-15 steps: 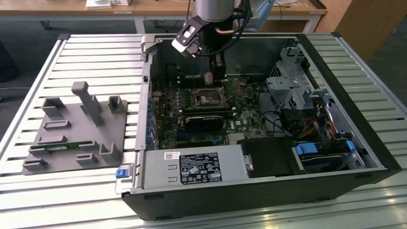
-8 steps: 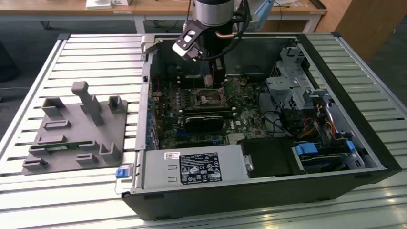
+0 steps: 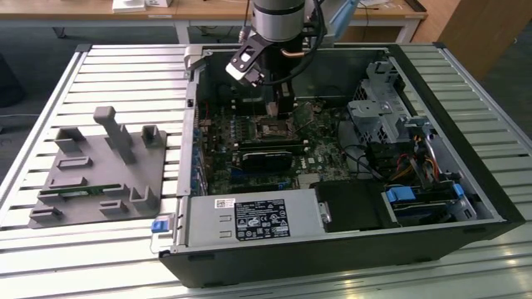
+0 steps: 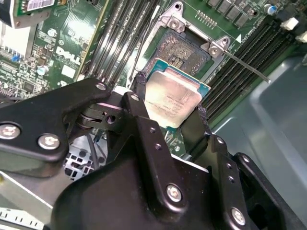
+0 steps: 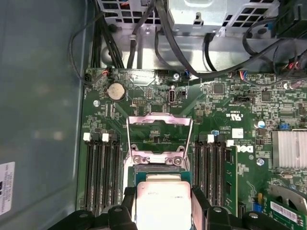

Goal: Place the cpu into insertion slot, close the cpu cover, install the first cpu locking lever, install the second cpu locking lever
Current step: 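Place the cpu into insertion slot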

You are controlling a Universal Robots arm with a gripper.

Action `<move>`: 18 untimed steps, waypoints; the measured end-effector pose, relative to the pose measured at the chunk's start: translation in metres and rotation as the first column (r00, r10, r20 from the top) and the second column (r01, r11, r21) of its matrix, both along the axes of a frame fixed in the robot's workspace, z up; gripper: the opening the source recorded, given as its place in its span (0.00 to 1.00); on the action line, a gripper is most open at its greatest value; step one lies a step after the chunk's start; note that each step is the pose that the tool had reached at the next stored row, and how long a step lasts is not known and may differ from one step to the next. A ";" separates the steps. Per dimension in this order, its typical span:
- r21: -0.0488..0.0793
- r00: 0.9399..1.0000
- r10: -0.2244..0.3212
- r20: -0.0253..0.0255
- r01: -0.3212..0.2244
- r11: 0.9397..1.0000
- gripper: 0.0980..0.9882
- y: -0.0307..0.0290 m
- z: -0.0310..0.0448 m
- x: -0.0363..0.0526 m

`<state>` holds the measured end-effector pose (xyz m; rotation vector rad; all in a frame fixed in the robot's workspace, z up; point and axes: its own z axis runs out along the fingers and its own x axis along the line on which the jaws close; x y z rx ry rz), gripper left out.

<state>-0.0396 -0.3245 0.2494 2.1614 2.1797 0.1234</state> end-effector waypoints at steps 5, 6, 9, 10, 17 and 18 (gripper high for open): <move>0.000 1.000 0.000 0.000 0.000 1.000 0.50 0.0000 -0.0084 0.0000; 0.000 1.000 0.000 0.000 0.000 1.000 0.50 0.0000 -0.0099 0.0000; 0.000 1.000 0.000 0.000 0.000 1.000 0.50 0.0001 -0.0138 0.0000; 0.000 1.000 0.000 0.000 0.000 1.000 0.50 0.0002 -0.0150 0.0000; 0.000 1.000 0.000 0.000 0.000 1.000 0.50 0.0005 -0.0217 -0.0012; 0.000 1.000 0.000 0.000 0.000 1.000 0.50 0.0005 -0.0228 -0.0017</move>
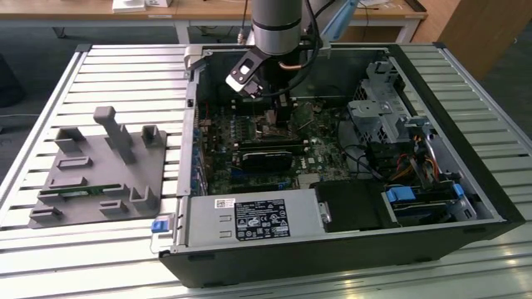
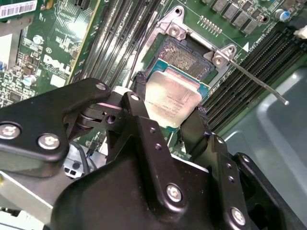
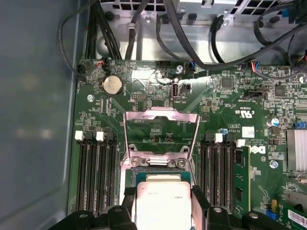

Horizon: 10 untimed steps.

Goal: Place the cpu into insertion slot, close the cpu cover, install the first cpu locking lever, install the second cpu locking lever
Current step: 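Place the cpu into insertion slot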

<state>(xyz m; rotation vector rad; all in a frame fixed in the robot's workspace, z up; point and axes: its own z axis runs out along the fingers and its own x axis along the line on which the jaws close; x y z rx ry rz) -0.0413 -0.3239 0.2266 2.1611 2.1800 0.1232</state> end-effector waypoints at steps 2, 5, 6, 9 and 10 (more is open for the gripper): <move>0.000 1.000 0.000 0.000 0.000 1.000 0.50 0.0002 -0.0026 -0.0002; 0.000 1.000 0.000 0.000 0.000 1.000 0.50 0.0006 -0.0061 -0.0004; 0.000 1.000 -0.001 0.000 0.001 1.000 0.50 0.0006 -0.0071 -0.0005; 0.000 1.000 -0.003 0.000 0.003 1.000 0.50 0.0005 -0.0091 -0.0015; 0.000 1.000 -0.004 0.000 0.004 1.000 0.50 0.0005 -0.0098 -0.0018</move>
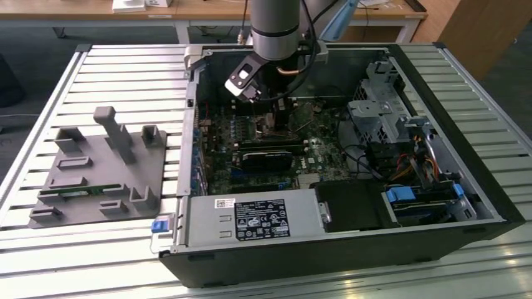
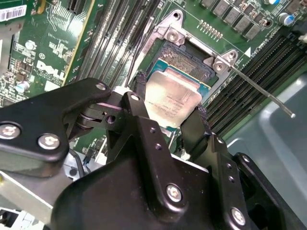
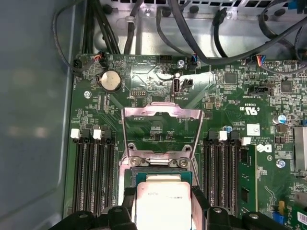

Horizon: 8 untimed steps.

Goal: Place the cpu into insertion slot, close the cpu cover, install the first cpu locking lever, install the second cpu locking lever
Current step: 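Place the cpu into insertion slot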

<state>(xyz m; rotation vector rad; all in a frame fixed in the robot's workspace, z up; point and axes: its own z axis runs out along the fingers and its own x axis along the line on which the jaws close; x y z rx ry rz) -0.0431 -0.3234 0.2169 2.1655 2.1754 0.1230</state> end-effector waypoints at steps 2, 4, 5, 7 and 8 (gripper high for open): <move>0.000 1.000 -0.002 0.000 0.002 1.000 0.50 0.0001 -0.0016 -0.0004; 0.000 1.000 -0.006 0.000 0.006 1.000 0.50 0.0005 -0.0038 -0.0007; 0.000 1.000 -0.007 0.000 0.007 1.000 0.50 0.0006 -0.0050 -0.0007; 0.000 1.000 -0.008 0.000 0.008 1.000 0.50 0.0006 -0.0078 -0.0007; 0.000 1.000 -0.008 0.000 0.008 1.000 0.50 0.0006 -0.0090 -0.0008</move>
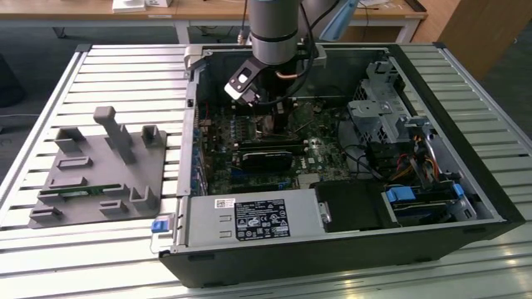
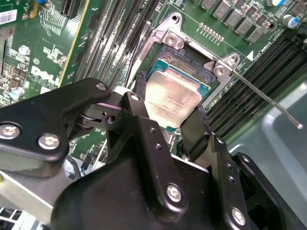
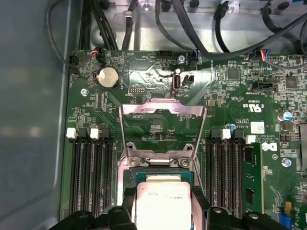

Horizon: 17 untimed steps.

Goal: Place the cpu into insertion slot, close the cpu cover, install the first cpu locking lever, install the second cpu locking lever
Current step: 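Place the cpu into insertion slot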

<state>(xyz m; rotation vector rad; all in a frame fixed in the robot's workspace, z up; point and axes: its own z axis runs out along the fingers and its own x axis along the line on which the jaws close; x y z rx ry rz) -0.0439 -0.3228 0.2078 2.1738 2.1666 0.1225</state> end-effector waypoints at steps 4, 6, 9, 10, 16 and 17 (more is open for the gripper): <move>0.000 1.000 -0.005 0.000 0.005 1.000 0.50 0.0000 -0.0029 -0.0013; 0.000 1.000 -0.010 0.000 0.010 1.000 0.50 0.0000 -0.0042 -0.0019; 0.000 1.000 -0.010 0.000 0.010 1.000 0.50 0.0000 -0.0069 -0.0019; 0.000 1.000 -0.010 0.000 0.010 1.000 0.50 0.0000 -0.0079 -0.0019; 0.000 1.000 -0.010 0.000 0.010 1.000 0.50 0.0013 -0.0122 -0.0017; 0.000 1.000 -0.010 0.000 0.010 1.000 0.50 0.0014 -0.0127 -0.0016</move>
